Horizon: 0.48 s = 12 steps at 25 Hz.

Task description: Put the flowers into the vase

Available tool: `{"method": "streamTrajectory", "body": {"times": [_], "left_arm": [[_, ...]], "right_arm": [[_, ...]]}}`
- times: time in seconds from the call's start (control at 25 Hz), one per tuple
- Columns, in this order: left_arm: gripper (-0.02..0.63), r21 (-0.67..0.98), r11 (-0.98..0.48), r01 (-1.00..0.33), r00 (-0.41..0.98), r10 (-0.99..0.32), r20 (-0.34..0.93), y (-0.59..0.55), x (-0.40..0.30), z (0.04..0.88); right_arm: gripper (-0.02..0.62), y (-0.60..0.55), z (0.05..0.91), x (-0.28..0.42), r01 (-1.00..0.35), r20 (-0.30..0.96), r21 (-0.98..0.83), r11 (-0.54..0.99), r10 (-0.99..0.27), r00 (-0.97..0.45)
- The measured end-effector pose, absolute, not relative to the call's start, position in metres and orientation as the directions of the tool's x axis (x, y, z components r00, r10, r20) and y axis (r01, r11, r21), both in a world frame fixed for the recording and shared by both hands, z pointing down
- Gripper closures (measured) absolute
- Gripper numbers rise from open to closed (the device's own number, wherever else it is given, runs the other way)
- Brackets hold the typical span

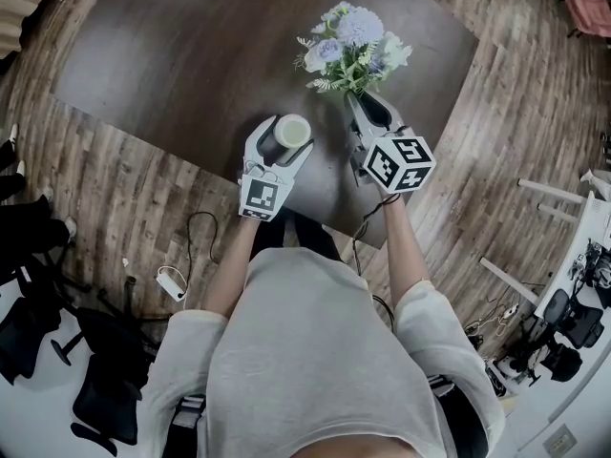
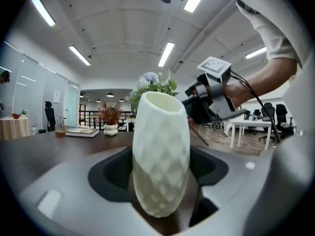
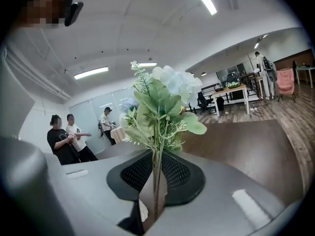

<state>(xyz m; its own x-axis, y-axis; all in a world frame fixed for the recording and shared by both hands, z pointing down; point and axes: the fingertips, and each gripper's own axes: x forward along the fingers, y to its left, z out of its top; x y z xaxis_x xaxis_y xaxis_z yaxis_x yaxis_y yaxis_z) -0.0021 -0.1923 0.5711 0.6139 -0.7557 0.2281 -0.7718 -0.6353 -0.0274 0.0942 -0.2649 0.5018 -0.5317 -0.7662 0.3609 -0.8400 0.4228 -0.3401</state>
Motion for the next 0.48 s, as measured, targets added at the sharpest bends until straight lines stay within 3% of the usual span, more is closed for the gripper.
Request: {"method": "streamTrajectory", "body": {"times": [0.48], "left_arm": [[0.258, -0.026, -0.631, -0.776, 0.605, -0.755, 0.253, -0.196, 0.009, 0.572]], "right_arm": [[0.537, -0.269, 0.349, 0.035, -0.699, 0.011, -0.293, 0.652, -0.729, -0.684]]}}
